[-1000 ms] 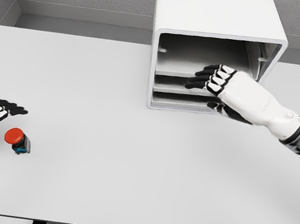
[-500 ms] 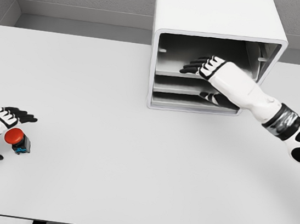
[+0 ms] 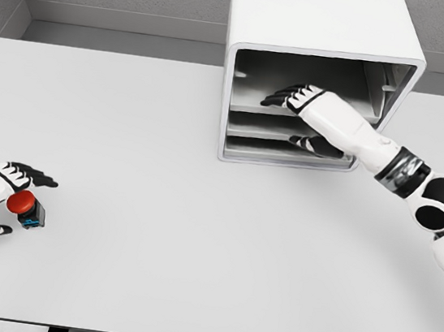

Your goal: Slide open multi-storey tabletop storage cabinets and put open load switch and slide close multi-storey tabletop storage cabinets

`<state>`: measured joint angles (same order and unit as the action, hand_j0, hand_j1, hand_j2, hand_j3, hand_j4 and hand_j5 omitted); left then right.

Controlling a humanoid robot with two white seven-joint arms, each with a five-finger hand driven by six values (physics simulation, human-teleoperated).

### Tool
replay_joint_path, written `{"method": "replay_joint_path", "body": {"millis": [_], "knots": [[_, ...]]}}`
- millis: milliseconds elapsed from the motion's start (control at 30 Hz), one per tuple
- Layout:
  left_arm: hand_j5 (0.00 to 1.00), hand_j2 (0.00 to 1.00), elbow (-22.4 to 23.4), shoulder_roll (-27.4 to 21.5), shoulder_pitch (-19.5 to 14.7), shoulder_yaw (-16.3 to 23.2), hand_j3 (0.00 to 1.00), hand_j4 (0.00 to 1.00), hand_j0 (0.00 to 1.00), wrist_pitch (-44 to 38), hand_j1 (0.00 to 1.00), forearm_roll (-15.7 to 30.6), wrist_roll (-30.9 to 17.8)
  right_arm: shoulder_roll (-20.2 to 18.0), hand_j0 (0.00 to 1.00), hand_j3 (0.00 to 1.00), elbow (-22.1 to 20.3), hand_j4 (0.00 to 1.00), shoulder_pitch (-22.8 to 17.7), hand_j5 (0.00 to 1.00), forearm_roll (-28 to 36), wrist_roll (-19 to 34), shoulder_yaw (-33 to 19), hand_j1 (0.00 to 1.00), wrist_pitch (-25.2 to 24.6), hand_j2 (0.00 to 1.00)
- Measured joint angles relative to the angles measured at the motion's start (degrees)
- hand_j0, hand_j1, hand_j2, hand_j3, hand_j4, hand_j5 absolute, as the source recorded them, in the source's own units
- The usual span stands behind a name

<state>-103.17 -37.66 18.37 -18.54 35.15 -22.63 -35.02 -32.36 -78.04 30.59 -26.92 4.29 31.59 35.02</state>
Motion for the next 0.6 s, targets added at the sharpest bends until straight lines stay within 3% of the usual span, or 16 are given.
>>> {"method": "replay_joint_path", "body": {"millis": [600], "knots": [[0.69, 0.69, 0.0, 0.0, 0.0, 0.9, 0.69, 0.69, 0.69, 0.0, 0.69, 0.0, 0.0, -0.8, 0.85, 0.85, 2.4, 0.85, 2.1, 0.85, 0.3, 0.2, 1.5, 0.85, 0.0, 0.85]]}}
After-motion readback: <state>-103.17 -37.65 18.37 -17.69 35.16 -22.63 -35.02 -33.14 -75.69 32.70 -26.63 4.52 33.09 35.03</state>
